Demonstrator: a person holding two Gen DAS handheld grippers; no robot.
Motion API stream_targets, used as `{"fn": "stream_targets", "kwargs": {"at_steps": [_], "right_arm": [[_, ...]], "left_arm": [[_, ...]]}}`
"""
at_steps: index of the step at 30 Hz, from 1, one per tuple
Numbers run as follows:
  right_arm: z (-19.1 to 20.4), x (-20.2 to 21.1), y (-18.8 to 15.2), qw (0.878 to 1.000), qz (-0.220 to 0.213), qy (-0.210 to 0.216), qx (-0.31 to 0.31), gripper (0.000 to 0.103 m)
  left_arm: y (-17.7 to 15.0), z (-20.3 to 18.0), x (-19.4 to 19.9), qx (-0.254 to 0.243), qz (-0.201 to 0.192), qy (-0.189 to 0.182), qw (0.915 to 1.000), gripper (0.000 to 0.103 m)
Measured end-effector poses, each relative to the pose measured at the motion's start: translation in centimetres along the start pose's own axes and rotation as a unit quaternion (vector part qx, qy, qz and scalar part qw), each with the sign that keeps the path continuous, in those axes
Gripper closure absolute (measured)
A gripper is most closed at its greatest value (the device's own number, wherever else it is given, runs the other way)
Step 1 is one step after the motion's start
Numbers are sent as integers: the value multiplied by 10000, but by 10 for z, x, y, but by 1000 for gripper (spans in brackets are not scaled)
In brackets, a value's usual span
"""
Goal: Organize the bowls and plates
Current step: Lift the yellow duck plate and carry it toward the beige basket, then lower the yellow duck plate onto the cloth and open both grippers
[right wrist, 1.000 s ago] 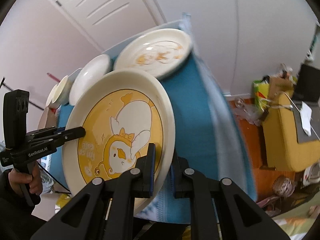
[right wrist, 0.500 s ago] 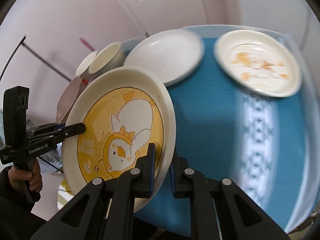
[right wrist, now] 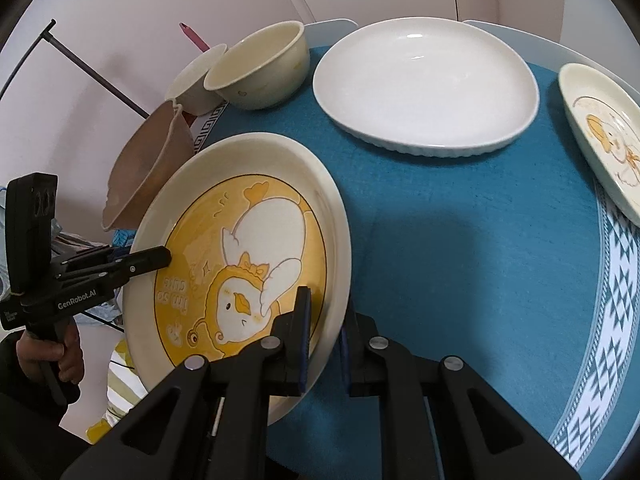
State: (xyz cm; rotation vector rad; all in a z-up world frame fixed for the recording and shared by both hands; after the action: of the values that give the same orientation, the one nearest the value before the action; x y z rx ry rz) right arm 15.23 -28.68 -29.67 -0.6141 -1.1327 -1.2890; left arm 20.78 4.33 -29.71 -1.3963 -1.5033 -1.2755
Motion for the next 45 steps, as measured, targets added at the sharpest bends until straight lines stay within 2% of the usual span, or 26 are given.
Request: {"fn": "stream_targets", "kwargs": {"at_steps": [12,14,16,19,27,35,38,39,41,42,43,45], "right_arm": [[-5,-1,-7,9999,36,45,-90,91],[-6,-1,-7,9999,41,50,-101,91],[-2,-6,-2,9999,42,50,-124,91],[-1,-7,-1,9999,38,45,-155,91],[2,-2,-2,9998,-89,-83,-149,91],[-4,32,-3,9989,-325,-191,-270,91],[0,54,0,9978,-521,-313,-252,91],[1,65,2,9971,-629,-354,-243,90],[3,88,6,9947,-923,-411,-188,81],[2,99,9,9935,-1045,-419,-170,64],[1,112,13,9916,-1219,-404,-167,35],[-3,133,21,9879,-1502,-320,-204,4]], "left_arm": [[-11,4,-1,-72,-41,-105,9999,84],[-11,4,0,-101,-9,-131,9999,78],[-11,0,0,-136,9,-236,9996,63],[-10,-9,-2,-221,24,-227,9995,51],[-11,-11,1,-160,63,-153,9997,50],[-28,-14,20,-124,133,62,9998,50],[-28,-23,51,-193,-172,107,9996,50],[-24,-30,68,-270,-398,144,9987,50],[-15,-40,93,-415,-791,221,9958,48],[-9,-47,107,-493,-1041,284,9929,35],[-3,-54,119,-555,-1280,351,9896,14],[10,-67,138,-678,-1749,348,9816,0]]}}
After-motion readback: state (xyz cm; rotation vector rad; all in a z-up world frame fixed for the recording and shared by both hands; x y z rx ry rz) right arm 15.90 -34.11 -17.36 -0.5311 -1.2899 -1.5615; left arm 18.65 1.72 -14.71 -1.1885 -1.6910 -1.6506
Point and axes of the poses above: each gripper's, at about its wrist camera, not at the fingertips, and x roughly against the way its jaws point, z to its left, y to its top, the point moved 1 cm from there along -x, roughly the way its jaws point, and after that the axes turned 7 degrees about z, right-handed, at the moved point
